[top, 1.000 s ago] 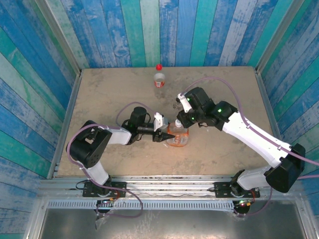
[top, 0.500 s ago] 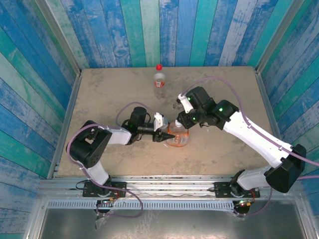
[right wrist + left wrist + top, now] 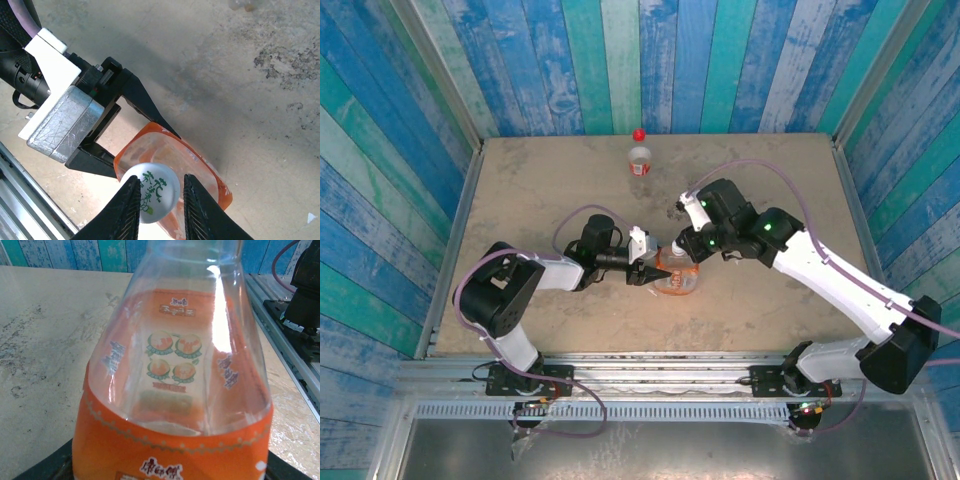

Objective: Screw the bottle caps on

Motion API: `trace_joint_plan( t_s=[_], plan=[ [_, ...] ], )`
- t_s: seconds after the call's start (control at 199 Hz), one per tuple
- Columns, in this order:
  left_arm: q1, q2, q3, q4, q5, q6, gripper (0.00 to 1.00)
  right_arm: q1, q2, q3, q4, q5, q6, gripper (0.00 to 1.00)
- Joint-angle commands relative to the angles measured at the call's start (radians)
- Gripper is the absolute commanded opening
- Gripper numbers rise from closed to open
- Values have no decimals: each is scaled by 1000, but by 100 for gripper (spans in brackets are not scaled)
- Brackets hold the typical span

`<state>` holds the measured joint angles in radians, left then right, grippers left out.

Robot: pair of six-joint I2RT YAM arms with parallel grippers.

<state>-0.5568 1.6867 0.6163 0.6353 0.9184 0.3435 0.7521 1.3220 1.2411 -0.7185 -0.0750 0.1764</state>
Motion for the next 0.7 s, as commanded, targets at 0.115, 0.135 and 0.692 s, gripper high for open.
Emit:
trace_joint_plan(
  t_s=[0.115,0.135,0.692],
  plan=[
    [8,3,-6,-23,-36,5,59,1,12,9,-101,-19,-9,31],
    [9,3,-6,-24,-36,6,59,0,13,19,-101,-19,-13,33],
    [9,-38,8,-170,-44,114,59,-8,102,303,-338,-140,-577,57]
  ],
)
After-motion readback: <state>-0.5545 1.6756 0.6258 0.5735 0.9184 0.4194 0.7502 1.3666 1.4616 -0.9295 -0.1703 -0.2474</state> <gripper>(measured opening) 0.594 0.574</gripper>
